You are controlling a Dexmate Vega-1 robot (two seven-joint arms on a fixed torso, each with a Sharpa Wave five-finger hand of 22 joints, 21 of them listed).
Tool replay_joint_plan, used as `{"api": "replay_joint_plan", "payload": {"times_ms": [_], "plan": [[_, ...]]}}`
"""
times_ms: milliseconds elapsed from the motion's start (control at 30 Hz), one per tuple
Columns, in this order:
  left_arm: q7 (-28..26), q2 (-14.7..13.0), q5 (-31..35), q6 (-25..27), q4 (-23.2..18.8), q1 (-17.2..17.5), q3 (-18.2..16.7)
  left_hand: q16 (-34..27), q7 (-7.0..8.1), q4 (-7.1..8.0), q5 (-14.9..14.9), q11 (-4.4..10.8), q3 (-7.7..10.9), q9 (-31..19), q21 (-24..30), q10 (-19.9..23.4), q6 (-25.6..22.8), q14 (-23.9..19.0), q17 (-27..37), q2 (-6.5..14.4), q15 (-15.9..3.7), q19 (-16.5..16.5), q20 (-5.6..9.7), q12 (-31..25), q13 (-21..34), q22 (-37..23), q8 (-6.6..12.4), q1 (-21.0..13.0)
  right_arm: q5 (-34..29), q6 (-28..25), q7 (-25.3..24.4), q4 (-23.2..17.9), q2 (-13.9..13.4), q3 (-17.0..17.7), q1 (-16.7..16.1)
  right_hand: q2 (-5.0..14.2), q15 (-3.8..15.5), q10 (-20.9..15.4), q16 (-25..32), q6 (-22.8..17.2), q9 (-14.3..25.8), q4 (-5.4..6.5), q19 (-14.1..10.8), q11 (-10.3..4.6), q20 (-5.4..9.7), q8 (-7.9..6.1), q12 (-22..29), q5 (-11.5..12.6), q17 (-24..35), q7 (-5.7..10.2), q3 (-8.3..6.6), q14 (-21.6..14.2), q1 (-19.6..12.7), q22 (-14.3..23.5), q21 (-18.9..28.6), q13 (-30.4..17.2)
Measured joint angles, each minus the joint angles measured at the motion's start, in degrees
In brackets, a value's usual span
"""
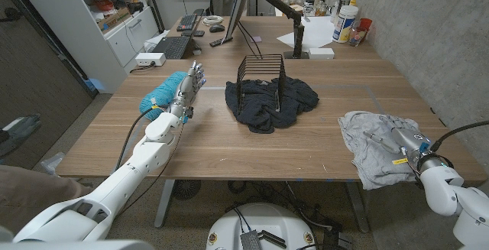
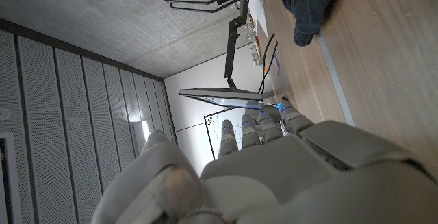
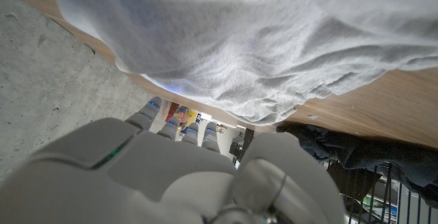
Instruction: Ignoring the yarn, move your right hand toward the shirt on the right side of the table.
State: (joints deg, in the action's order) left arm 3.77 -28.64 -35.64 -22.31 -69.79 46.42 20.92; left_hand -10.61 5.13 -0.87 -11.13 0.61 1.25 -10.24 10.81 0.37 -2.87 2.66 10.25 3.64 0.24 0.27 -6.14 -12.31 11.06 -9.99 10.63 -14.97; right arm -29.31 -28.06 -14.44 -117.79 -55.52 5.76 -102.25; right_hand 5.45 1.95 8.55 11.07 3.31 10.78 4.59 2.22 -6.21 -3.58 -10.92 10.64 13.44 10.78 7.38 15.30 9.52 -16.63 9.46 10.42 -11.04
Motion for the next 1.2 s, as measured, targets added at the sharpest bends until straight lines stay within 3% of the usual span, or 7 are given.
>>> {"api": "replay_joint_plan", "payload": {"times_ms": [667,1200], "plan": [[0.09,-0.03,-0.04,-0.10,-0.06,0.07,-0.07,0.00,0.00,0.00,0.00,0.00,0.00,0.00,0.00,0.00,0.00,0.00,0.00,0.00,0.00,0.00,0.00,0.00,0.00,0.00,0.00,0.00,1.94,-2.10,-2.13,0.51,-1.22,-1.89,0.49,0.00,0.00,0.90,-0.28,2.79,0.00,0.00,0.73,0.27,0.29,0.59,-0.33,0.00,0.29,0.48,0.00,0.00,0.00,0.00,0.00,0.00],[0.03,-0.10,-0.13,-0.18,-0.19,0.27,-0.16,0.00,0.00,0.00,0.00,0.00,0.00,0.00,0.00,0.00,0.00,0.00,0.00,0.00,0.00,0.00,0.00,0.00,0.00,0.00,0.00,0.00,2.63,-4.70,-5.84,1.69,-2.04,-5.71,2.34,0.00,0.00,1.10,-0.49,5.31,0.00,0.00,2.39,0.48,0.28,0.78,-0.33,0.00,0.29,0.80,0.00,0.00,0.00,0.00,0.00,0.00]]}}
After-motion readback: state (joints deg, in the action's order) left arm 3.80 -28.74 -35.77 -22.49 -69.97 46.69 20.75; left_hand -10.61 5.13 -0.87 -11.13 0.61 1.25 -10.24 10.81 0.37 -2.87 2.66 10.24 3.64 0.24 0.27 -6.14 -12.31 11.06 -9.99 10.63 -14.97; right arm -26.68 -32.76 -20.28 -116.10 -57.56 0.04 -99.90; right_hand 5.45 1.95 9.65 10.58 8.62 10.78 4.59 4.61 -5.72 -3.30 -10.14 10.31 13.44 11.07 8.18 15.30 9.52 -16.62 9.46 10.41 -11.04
